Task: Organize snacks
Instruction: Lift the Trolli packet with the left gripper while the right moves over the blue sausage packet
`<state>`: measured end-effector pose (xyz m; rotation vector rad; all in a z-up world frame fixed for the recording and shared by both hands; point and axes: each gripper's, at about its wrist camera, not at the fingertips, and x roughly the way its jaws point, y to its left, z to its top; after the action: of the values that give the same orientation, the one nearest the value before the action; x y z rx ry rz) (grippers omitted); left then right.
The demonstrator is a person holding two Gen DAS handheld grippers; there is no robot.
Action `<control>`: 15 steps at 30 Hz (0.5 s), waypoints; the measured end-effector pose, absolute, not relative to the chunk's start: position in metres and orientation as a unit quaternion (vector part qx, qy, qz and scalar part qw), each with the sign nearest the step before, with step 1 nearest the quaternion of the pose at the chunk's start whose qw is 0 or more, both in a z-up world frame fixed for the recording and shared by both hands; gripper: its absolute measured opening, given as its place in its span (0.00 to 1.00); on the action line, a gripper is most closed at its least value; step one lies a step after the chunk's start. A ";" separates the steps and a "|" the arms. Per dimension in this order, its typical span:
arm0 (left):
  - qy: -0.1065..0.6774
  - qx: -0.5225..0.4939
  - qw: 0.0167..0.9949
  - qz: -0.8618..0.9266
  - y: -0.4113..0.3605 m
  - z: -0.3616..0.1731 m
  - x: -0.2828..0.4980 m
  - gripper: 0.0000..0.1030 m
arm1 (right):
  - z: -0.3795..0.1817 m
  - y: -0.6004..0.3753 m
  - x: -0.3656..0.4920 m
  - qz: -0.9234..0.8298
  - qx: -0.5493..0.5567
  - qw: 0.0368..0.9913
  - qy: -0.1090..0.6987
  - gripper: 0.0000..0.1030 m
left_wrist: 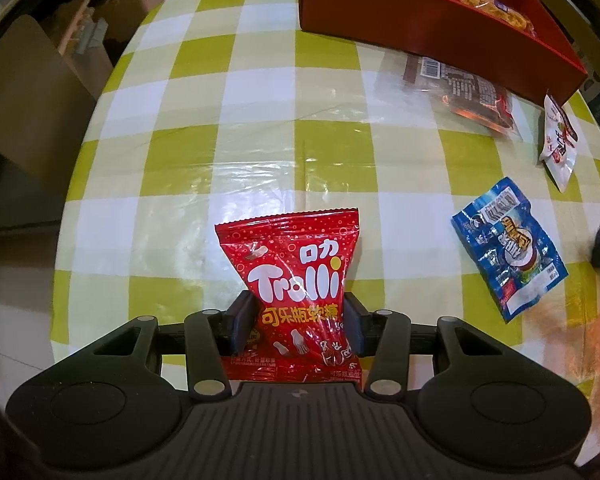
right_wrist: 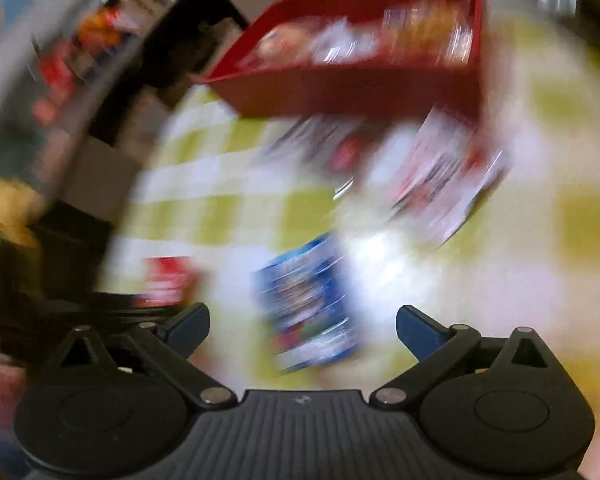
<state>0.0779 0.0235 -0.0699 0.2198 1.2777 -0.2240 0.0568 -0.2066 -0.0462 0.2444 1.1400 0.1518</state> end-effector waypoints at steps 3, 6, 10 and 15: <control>0.590 0.118 0.792 -0.100 0.019 -0.071 0.077 0.55 | -0.053 -0.185 0.069 0.089 0.076 0.826 0.551 1.00; 0.583 0.131 0.796 -0.095 0.016 -0.072 0.075 0.58 | -0.065 -0.156 0.071 0.101 0.027 0.824 0.556 1.00; 0.584 0.140 0.796 -0.083 0.017 -0.075 0.074 0.68 | -0.083 -0.132 0.076 0.102 -0.027 0.814 0.571 1.00; 0.572 0.163 0.801 -0.070 0.015 -0.079 0.070 0.74 | -0.088 -0.134 0.074 0.097 -0.034 0.818 0.566 1.00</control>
<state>0.0701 0.0147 -0.0788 0.3488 1.2256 -0.1509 0.0743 -0.1338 -0.0881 -0.0728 1.2064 0.2063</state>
